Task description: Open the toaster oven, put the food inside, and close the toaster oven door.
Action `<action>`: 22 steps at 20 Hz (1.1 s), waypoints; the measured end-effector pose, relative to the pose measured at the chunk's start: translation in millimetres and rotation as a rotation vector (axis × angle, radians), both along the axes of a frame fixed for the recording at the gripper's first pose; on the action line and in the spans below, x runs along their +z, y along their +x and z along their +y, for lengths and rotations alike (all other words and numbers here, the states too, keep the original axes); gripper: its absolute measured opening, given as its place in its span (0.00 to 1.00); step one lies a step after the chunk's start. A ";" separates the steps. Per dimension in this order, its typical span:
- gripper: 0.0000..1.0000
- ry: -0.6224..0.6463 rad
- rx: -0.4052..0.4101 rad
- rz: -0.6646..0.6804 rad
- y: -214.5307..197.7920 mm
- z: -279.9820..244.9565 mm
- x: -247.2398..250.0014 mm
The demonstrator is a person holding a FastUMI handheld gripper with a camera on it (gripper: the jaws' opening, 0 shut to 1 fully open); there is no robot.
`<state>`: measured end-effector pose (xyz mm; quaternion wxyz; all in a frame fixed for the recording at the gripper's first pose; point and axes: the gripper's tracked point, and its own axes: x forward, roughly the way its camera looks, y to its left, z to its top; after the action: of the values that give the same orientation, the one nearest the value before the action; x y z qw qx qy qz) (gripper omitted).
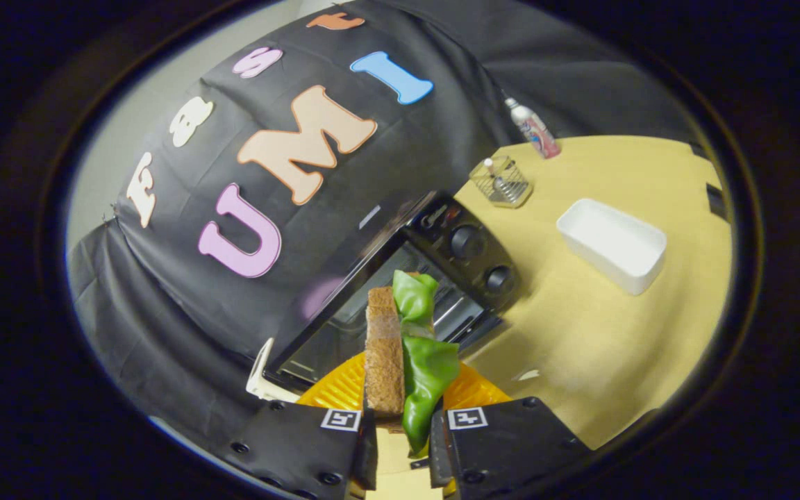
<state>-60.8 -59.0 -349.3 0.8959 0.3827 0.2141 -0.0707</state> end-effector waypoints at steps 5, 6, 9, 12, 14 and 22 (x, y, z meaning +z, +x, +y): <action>0.31 0.108 0.011 -0.009 43.5 33.6 -14.6; 0.31 0.133 0.010 -0.002 52.6 38.7 -19.5; 0.31 0.210 0.008 0.011 73.6 51.8 -32.1; 0.31 0.267 -0.009 0.012 91.6 53.3 -42.3; 0.31 0.305 -0.011 0.001 103.6 51.8 -45.3; 0.34 0.339 -0.002 -0.037 125.6 44.2 -59.6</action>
<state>64.8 -14.8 -408.8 0.8223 0.5298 0.2061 -0.0273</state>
